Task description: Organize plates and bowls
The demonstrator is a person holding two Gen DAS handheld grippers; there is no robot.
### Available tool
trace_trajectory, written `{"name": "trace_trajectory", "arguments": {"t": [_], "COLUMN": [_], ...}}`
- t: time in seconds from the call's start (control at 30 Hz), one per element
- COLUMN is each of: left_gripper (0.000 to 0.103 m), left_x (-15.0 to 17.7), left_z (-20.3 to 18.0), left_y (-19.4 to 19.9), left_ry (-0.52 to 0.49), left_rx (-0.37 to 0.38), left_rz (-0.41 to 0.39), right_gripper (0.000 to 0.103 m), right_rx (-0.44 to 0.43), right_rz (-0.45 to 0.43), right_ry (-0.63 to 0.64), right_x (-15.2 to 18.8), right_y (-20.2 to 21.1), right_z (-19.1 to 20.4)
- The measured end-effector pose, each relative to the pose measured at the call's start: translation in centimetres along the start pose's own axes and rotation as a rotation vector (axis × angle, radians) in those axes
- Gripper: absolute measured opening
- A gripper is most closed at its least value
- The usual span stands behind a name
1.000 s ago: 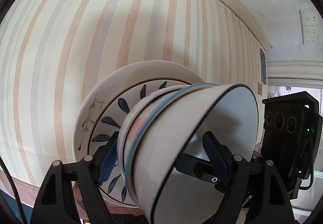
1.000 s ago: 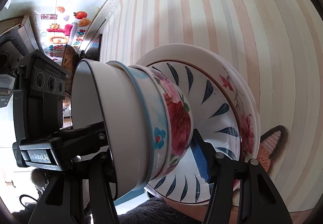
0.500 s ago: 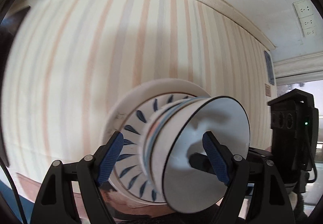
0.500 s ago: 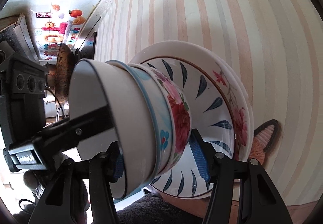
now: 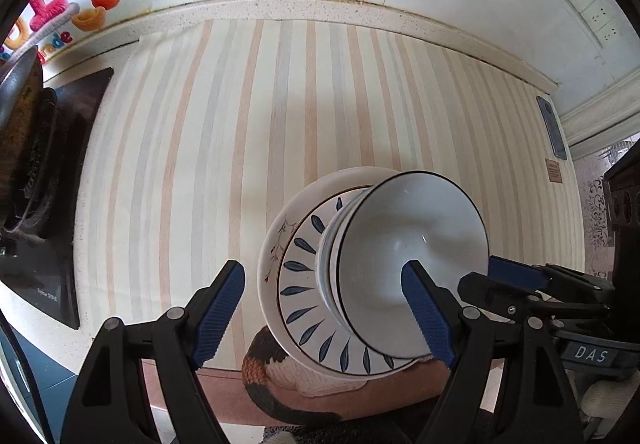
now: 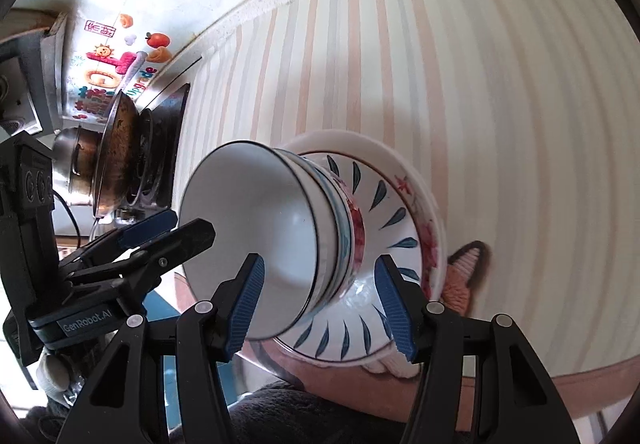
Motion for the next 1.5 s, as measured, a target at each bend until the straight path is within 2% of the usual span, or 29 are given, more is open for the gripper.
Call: {"name": "trace_trajectory", "arguments": {"t": [0.13, 0.33, 0.37, 0.4, 0.43, 0.67, 0.9, 1.07, 1.33, 1.5], "left_gripper": [0.08, 0.084, 0.089, 0.099, 0.099, 0.1, 0.1, 0.1, 0.1, 0.1], "left_x": [0.3, 1.0, 1.1, 1.3, 1.4, 2.7, 5.4, 8.2, 14.3, 17.4], "left_z": [-0.2, -0.3, -0.3, -0.3, -0.4, -0.6, -1.8, -2.5, -3.0, -3.5], "left_y": [1.6, 4.2, 4.6, 5.1, 5.6, 8.8, 14.1, 17.6, 22.0, 24.4], "left_ry": [-0.023, -0.051, -0.056, -0.059, -0.059, -0.047, -0.027, -0.004, 0.031, 0.003], "left_rx": [-0.013, -0.064, -0.074, -0.08, -0.082, -0.092, -0.102, -0.119, -0.136, -0.155], "left_rz": [-0.036, -0.111, -0.125, -0.139, -0.156, -0.231, -0.354, -0.431, -0.484, -0.51], "right_gripper": [0.061, 0.082, 0.084, 0.085, 0.085, 0.092, 0.095, 0.096, 0.097, 0.098], "right_rx": [0.049, 0.082, 0.109, 0.129, 0.157, 0.258, 0.27, 0.273, 0.318, 0.324], "right_rz": [-0.033, -0.11, -0.131, -0.146, -0.171, -0.301, -0.42, -0.476, -0.586, -0.621], "right_ry": [0.02, 0.033, 0.041, 0.047, 0.054, 0.109, 0.131, 0.158, 0.209, 0.223], "right_x": [0.9, 2.9, 3.2, 3.5, 3.8, 5.7, 8.4, 11.8, 19.1, 23.5], "right_y": [2.1, 5.6, 6.3, 7.0, 7.7, 12.2, 17.0, 20.1, 25.4, 27.6], "right_z": [1.0, 2.6, 2.8, 3.0, 3.2, 4.8, 6.1, 7.1, 8.8, 9.9]}}
Point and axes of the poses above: each gripper's, at about its wrist camera, not at the fingertips, and y roughly against the way its jaws point, z to its left, x to its underside, the point moved 6 cm from there along -y, roughly the way its jaws point, and after that the axes turned 2 degrees about -z, right-handed, at the moved point
